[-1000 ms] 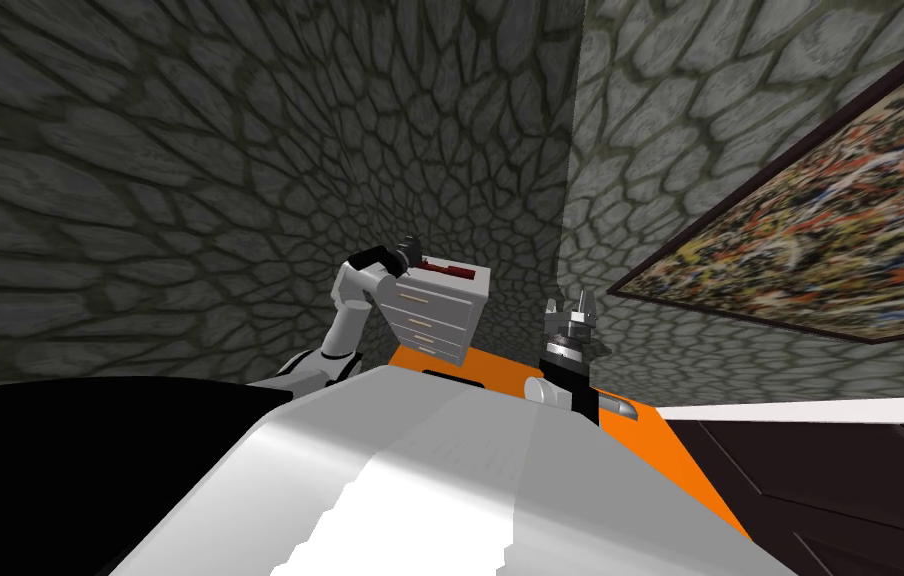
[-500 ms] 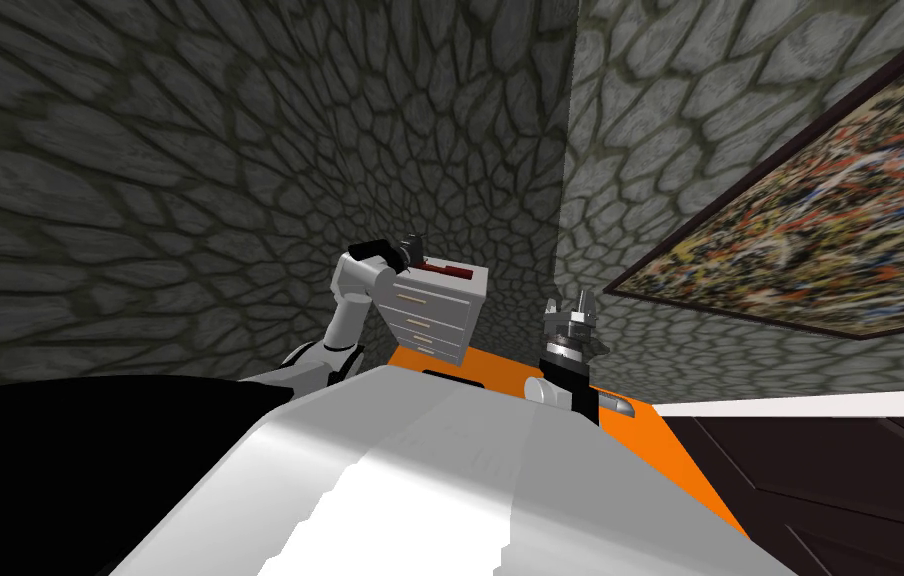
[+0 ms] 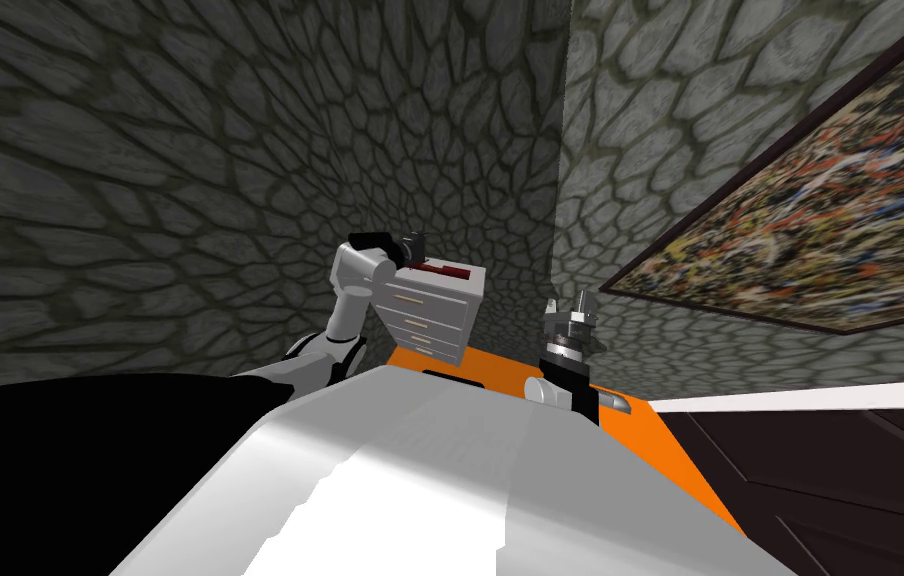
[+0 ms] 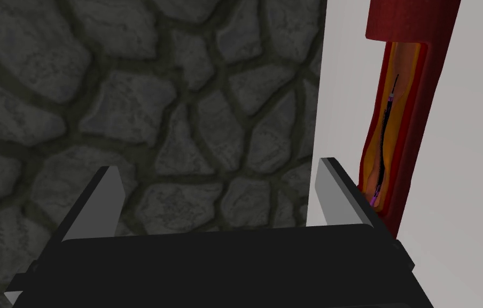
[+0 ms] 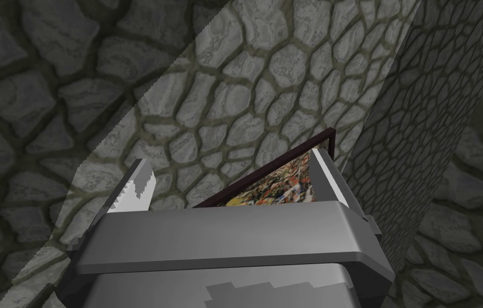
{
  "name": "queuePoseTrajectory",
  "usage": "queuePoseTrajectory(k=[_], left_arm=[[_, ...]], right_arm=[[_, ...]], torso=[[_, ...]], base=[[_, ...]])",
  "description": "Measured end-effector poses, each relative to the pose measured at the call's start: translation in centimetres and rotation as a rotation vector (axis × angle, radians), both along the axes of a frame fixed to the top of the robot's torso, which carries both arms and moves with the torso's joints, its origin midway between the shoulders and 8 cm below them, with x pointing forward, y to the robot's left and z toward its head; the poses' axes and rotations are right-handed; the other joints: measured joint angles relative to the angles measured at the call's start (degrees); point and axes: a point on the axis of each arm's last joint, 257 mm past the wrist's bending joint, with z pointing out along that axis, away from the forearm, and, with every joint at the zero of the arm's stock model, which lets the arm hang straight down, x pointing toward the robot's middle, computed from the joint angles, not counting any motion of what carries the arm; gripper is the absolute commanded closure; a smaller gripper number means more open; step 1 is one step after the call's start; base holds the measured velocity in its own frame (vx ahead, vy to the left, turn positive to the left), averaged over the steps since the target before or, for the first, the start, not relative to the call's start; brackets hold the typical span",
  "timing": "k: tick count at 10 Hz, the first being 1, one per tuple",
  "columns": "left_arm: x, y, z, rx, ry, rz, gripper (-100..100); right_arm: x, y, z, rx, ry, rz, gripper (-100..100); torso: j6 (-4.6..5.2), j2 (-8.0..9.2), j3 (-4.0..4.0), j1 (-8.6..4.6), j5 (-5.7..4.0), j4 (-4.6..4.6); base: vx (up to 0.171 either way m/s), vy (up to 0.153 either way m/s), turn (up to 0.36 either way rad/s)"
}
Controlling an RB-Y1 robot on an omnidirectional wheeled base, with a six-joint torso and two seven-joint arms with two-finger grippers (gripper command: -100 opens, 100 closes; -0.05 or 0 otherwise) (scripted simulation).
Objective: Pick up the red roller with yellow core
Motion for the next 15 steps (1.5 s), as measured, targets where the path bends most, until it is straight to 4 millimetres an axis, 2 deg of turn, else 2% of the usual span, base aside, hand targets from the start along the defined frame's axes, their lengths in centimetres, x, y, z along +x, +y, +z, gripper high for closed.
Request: queuePoseTrajectory(k=[5,8,15], left_arm=[[-0.4,-0.1,-0.8,0.020,0.088,-0.002,-100],[-0.6,-0.4,-0.7,0.033,0.133,-0.006,-100],[-1.7,0.2,-2.1,0.066,0.262,0.016,-100]], right_arm=[[0.0,0.0,0.0,0.000,0.000,0.000,0],[0.0,0.0,0.0,0.000,0.000,0.000,0],[0.0,0.0,0.0,0.000,0.000,0.000,0]], torso=[[-0.02,0.01,0.00,0.06,0.02,0.00],[-0.01,-0.05,-0.03,0.03,0.01,-0.01],[-0.03,-0.02,-0.02,0.07,0.02,-0.02]], base=[[0.010,-0.010,-0.019],[0.020,-0.012,-0.023],[0.022,-0.010,-0.017]])
